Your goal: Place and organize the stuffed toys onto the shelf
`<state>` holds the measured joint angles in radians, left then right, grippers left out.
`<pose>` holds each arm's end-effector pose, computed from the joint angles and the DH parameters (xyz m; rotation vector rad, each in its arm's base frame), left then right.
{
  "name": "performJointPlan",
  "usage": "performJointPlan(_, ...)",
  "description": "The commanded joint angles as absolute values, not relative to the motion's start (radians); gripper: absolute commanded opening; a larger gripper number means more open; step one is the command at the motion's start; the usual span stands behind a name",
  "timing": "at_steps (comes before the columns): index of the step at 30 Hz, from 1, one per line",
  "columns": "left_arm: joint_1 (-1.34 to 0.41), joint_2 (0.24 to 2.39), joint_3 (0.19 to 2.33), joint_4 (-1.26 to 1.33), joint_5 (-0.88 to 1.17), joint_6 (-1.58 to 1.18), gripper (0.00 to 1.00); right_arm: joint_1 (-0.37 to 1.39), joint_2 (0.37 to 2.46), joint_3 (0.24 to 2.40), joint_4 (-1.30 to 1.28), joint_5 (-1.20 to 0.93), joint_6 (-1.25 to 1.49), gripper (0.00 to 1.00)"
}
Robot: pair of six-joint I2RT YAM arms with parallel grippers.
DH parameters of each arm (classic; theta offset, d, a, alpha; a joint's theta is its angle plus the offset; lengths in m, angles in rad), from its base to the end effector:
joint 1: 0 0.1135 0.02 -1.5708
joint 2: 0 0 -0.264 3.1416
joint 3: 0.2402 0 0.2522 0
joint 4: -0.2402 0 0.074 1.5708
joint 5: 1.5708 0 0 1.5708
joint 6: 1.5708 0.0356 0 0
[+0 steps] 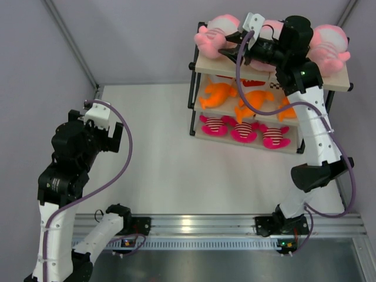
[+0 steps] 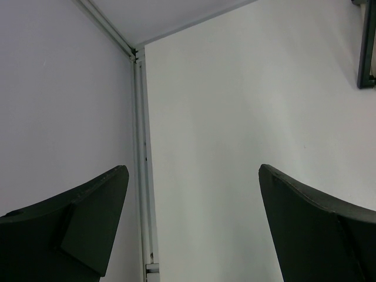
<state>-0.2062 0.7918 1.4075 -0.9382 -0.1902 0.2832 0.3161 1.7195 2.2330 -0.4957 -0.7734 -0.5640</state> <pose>0.1024 -0.0145 0.4573 0.3318 1.8646 0.2325 0.3178 0.1301 0.5489 -1.1634 1.0576 0.4041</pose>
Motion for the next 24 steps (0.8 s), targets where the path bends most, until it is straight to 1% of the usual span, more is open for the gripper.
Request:
performJointPlan(1, -0.204, 0.784, 1.397, -0.917, -0.179, 0.290, 0.99, 0.305, 1.661, 2.238, -0.442, -0.805, -0.542, 0.43)
performJointPlan(4, -0.204, 0.778, 1.387, -0.919, -0.173, 0.290, 0.99, 0.304, 1.640, 2.227, -0.428, -0.787, -0.543, 0.54)
performJointPlan(7, -0.204, 0.775, 1.379, -0.919, -0.172, 0.293, 0.99, 0.304, 1.614, 2.226, -0.425, -0.784, -0.537, 0.58)
performJointPlan(11, -0.204, 0.773, 1.376, -0.919, -0.169, 0.293, 0.99, 0.305, 1.551, 2.212, -0.397, -0.775, -0.514, 0.74)
performJointPlan(15, -0.204, 0.767, 1.370, -0.920, -0.163, 0.293, 0.99, 0.304, 1.473, 2.149, -0.344, -0.762, -0.465, 0.84)
performJointPlan(16, -0.204, 0.767, 1.367, -0.920, -0.160, 0.291, 0.98, 0.305, 1.439, 2.134, -0.322, -0.758, -0.456, 0.89)
performJointPlan(18, -0.204, 0.765, 1.359, -0.920, -0.156, 0.290, 0.99, 0.304, 1.402, 2.091, -0.298, -0.733, -0.414, 0.92)
performJointPlan(19, -0.204, 0.761, 1.350, -0.923, -0.155, 0.291, 0.99, 0.305, 1.381, 2.073, -0.264, -0.718, -0.390, 0.97)
performJointPlan(20, -0.204, 0.759, 1.342, -0.920, -0.153, 0.290, 0.99, 0.305, 1.335, 2.053, -0.249, -0.704, -0.329, 0.99)
performJointPlan(23, -0.204, 0.744, 1.292, -0.920, -0.147, 0.299, 0.99, 0.311, 1.223, 1.950, -0.242, -0.681, -0.269, 0.99)
performJointPlan(24, -0.204, 0.741, 1.276, -0.920, -0.146, 0.302, 0.99, 0.321, 1.189, 1.874, -0.242, -0.677, -0.256, 0.99)
